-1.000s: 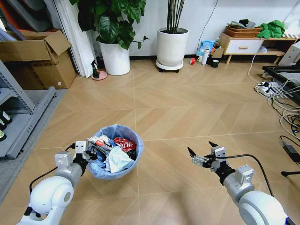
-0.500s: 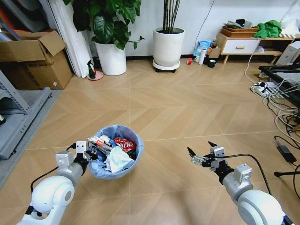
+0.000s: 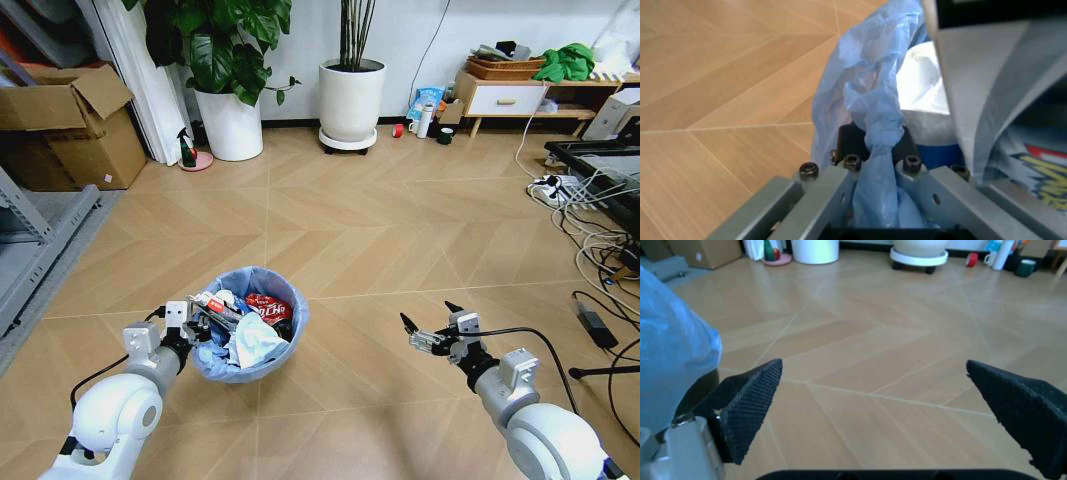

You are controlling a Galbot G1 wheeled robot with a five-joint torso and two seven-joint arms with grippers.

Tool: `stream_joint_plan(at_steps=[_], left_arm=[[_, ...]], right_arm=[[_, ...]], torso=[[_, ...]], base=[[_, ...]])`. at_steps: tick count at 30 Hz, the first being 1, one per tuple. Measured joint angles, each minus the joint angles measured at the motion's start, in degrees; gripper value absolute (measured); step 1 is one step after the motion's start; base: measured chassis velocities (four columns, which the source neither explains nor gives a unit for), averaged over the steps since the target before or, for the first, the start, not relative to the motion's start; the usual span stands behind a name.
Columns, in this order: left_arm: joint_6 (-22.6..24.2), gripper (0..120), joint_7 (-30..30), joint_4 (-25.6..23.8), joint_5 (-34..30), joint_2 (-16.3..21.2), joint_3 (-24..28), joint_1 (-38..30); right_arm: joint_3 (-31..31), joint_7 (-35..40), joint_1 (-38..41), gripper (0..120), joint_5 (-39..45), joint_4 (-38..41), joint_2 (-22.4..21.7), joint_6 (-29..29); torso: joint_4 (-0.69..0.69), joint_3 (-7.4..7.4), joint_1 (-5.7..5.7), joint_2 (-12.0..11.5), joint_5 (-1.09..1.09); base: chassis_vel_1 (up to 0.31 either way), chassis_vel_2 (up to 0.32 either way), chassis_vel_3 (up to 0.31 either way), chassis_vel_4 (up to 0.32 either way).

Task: Pick up the trash bin and place the garbage on the floor into it.

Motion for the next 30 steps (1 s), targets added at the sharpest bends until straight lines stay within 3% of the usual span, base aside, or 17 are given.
stream_joint_plan(at_steps=[10, 18, 30], left_arm=[[2.87, 0, -4.5, 3.52, -1.14, 0.69, -1.06, -1.14], [5.53, 0, -11.37, 9.54, -9.48, 1.63, -4.01, -0.58], [5.54, 0, -12.16, 15.41, -8.28, 1.2, -4.49, -1.92]], right_arm=[[0.08, -0.17, -0.53, 100, -1.86, -0.48, 2.41, 1.01], [0.6, -0.19, -0.35, 100, -3.04, -1.2, 4.21, 1.9], [0.7, -0.1, -0.57, 100, -3.6, -1.19, 5.16, 2.03]], torso=[[0.01, 0.0, 0.0, 0.0, -0.01], [0.02, 0.0, 0.0, 0.0, 0.02], [0.01, 0.0, 0.0, 0.0, 0.0]], base=[[-0.011, -0.011, 0.01, 0.01], [0.0, 0.0, 0.0, 0.0], [0.0, 0.0, 0.0, 0.0]])
